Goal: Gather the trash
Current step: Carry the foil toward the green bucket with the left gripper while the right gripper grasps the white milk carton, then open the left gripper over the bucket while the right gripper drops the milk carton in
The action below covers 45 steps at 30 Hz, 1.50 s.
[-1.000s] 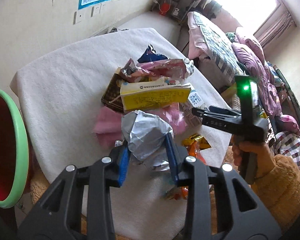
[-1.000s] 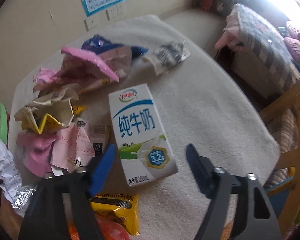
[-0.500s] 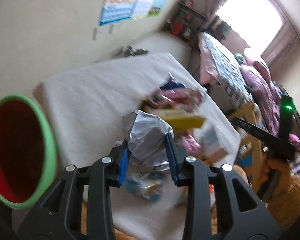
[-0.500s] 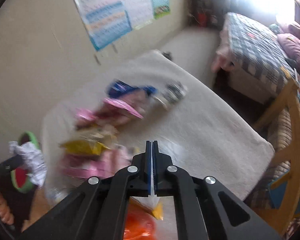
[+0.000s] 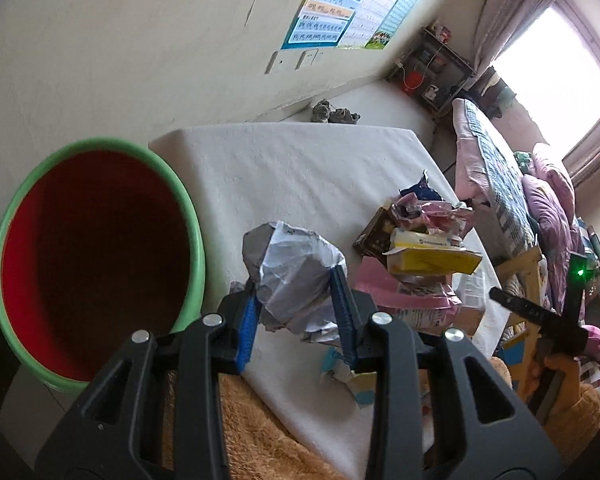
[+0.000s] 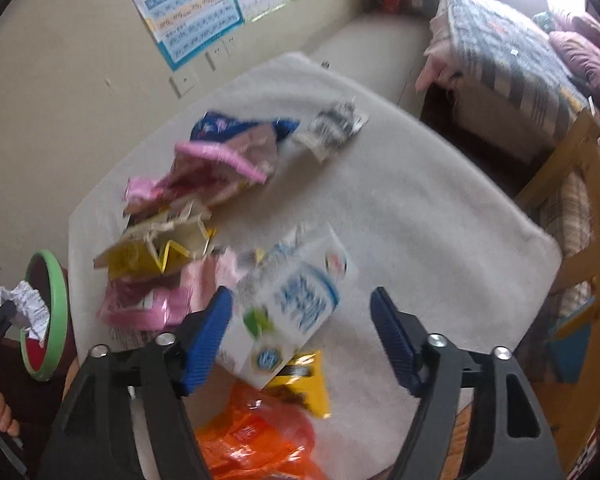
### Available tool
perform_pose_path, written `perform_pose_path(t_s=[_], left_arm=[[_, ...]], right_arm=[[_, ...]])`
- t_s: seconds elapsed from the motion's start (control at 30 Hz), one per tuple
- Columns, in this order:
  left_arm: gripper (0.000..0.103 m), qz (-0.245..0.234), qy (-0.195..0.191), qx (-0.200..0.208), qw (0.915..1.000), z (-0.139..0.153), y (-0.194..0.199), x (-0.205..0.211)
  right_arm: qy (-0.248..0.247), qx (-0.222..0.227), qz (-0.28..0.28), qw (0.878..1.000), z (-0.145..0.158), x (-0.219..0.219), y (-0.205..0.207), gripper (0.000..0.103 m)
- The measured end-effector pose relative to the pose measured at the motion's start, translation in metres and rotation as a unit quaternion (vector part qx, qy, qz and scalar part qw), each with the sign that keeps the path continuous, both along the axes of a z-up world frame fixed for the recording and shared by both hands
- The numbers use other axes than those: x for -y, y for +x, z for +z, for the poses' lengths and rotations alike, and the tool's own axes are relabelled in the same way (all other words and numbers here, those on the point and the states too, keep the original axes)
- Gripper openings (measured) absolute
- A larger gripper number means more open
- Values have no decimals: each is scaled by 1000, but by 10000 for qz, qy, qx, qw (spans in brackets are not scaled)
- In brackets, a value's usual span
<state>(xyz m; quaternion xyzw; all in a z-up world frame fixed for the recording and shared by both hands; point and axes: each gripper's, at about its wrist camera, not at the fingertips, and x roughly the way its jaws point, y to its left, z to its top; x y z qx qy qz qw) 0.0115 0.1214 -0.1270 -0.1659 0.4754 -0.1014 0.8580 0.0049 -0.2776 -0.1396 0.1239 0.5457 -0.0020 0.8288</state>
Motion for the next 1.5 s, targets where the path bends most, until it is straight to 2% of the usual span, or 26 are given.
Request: perform_pose_path(t_s=[0.13,0.23,0.3,0.4,0.6,0.77,0.9,1.07,1.23,1.27,1.33,1.5], left_arm=[[33,-77,21,58,10000,5,-1,5],[33,-103,56,125,9999,9,-2,7],[33,-93,80,148,9998,11,-2,7],[33,-47,114,147,9998,11,-2,5],[33,201,291,190,9992,12,0,-11],[33,784,529,154,9954,8,-2,-54],[33,1244,723,24,9896,1,-13,-91],[33,1635,765,-173,9834,-12,-30,-127],[35,1764,742,-252,9812,-20,-40,-140],[38,1798,744,-250,9806,-20,-41,-141],[55,1884,724,-197,9792,-20,-44,-144],[59,1952,759,-106,9778,-18,-46,-147]], right_arm=[[904,-388,-438,9942,-26,7,9,76],[1245,-550,-712,9881,-39,11,15,75],[1194,-594,-746,9883,-41,11,18,67],[1071,-452,-680,9909,-30,12,15,64],[700,235,-592,9955,19,7,-1,58],[663,871,25,9940,71,-37,-2,57],[849,971,907,9875,87,-103,11,57],[1213,689,2114,9674,76,-210,27,57],[1251,441,2992,9449,61,-301,39,57],[1263,385,3089,9419,58,-313,41,58],[1237,335,3139,9408,52,-330,44,59],[1367,327,3074,9411,48,-329,50,61]])
